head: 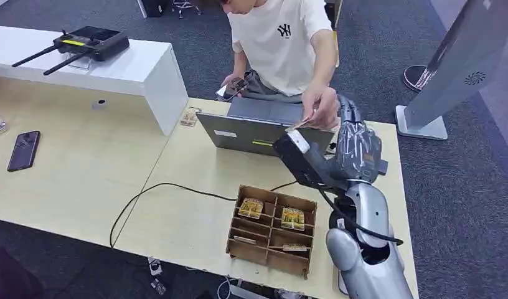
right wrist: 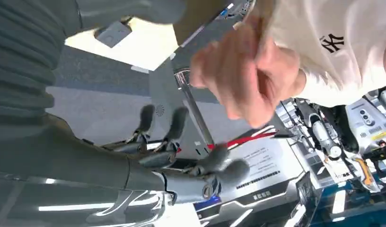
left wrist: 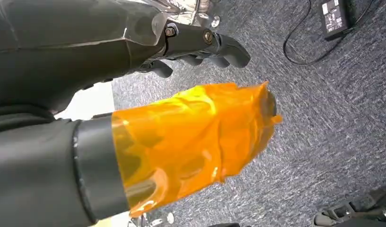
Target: Pass the card to the sensor for recognition and then transmit it.
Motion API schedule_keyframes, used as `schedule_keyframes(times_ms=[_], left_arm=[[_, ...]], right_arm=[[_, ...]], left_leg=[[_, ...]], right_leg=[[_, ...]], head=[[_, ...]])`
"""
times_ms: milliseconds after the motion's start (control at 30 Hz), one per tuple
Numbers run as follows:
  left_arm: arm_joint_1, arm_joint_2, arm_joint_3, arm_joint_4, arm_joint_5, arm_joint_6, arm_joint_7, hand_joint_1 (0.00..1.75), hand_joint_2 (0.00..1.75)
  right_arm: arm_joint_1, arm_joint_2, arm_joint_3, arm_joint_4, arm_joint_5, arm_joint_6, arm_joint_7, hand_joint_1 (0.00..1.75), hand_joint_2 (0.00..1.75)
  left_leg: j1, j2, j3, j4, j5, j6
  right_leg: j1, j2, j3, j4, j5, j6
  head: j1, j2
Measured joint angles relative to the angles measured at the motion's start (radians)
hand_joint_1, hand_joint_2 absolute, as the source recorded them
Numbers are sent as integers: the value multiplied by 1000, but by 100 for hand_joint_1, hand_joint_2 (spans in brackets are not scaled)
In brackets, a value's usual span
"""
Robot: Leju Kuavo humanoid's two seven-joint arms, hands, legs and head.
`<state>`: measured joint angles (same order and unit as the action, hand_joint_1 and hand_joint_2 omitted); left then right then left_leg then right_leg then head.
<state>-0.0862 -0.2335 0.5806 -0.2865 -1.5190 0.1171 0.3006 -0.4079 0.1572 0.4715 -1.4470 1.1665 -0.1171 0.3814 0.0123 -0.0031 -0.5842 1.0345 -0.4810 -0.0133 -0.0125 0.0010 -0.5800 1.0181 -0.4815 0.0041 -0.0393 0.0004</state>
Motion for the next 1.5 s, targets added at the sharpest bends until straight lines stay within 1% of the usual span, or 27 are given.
schedule_keyframes(times_ms=[167,367,500,633,667,700,733,767,967,1067,1100,1167,1200,1233,1267,1433,1467,1500], left_arm=[[15,0,0,-10,18,10,-13,0,0],[30,0,4,-19,24,18,-22,0,0],[34,0,12,-23,29,21,-32,0,0],[43,0,35,-24,40,27,-43,0,0],[46,0,39,-27,42,30,-47,0,0],[48,0,47,-28,43,33,-50,0,0],[49,0,54,-29,44,34,-51,0,0],[51,0,58,-29,45,35,-52,0,0],[56,-1,90,-30,50,39,-68,0,0],[59,-1,108,-31,51,39,-73,0,0],[60,-1,111,-31,51,39,-74,0,0],[60,-1,123,-31,50,39,-79,0,0],[60,-1,127,-31,50,39,-80,0,0],[60,-1,130,-31,48,39,-81,0,0],[60,0,132,-31,45,39,-82,0,0],[58,0,146,-31,39,39,-82,0,0],[58,0,149,-31,39,39,-82,0,0],[58,0,150,-31,38,39,-82,0,0]], right_arm=[[85,11,-7,-88,-74,-38,-78,0,175],[175,12,3,-180,-128,-70,-122,0,175],[214,-12,18,-203,-208,-122,-172,0,175],[283,-49,43,-248,-257,-145,-204,0,175],[300,-58,49,-257,-268,-150,-214,37,175],[318,-69,55,-270,-280,-157,-226,37,175],[338,-77,58,-280,-288,-162,-234,148,175],[356,-85,61,-288,-294,-166,-243,175,175],[449,-138,87,-331,-309,-177,-284,175,175],[487,-170,113,-336,-310,-176,-290,175,175],[497,-180,124,-336,-308,-175,-290,157,175],[510,-200,144,-336,-303,-172,-289,54,175],[513,-208,154,-335,-298,-169,-286,54,175],[515,-219,167,-333,-290,-166,-281,47,175],[517,-227,177,-329,-277,-166,-275,35,175],[519,-258,223,-304,-237,-168,-254,35,175],[519,-262,230,-300,-234,-168,-252,28,175],[519,-265,233,-296,-233,-168,-251,38,175]], left_leg=[[0,0,0,0,0,0],[0,1,0,0,-1,0],[0,0,0,0,0,0],[0,0,0,0,-1,0],[0,0,0,0,-1,0],[0,0,-1,0,-1,0],[0,0,-1,0,-1,0],[0,0,-1,0,-1,0],[0,0,-1,0,-2,0],[0,0,-1,0,-2,0],[0,0,-1,0,-2,0],[0,0,-1,0,-2,0],[0,0,-1,0,-2,0],[0,0,-1,0,-2,0],[0,0,-1,0,-2,0],[0,0,-1,0,-2,0],[0,0,-1,0,-2,0],[0,0,-1,0,-2,0]], right_leg=[[0,0,0,0,0,0],[0,1,-1,0,-1,0],[0,0,0,0,-1,0],[0,0,0,-1,-1,0],[0,0,-1,-1,-1,0],[0,0,0,-1,-1,0],[0,0,-1,-1,-1,0],[0,0,-1,-1,-1,0],[0,0,-1,-1,-1,0],[0,0,-1,-1,-1,0],[0,0,-1,-1,-1,0],[0,0,-1,-1,-1,0],[0,0,-1,-1,-1,0],[0,0,-1,-1,-1,0],[0,0,-1,-1,-1,0],[0,0,-1,-1,-1,0],[0,0,-1,-1,-1,0],[0,0,-1,-1,-1,0]], head=[[0,0],[0,0],[0,0],[0,0],[0,0],[0,0],[0,0],[0,0],[0,0],[0,0],[0,0],[0,0],[0,0],[0,0],[0,0],[0,0],[0,0],[0,0]])
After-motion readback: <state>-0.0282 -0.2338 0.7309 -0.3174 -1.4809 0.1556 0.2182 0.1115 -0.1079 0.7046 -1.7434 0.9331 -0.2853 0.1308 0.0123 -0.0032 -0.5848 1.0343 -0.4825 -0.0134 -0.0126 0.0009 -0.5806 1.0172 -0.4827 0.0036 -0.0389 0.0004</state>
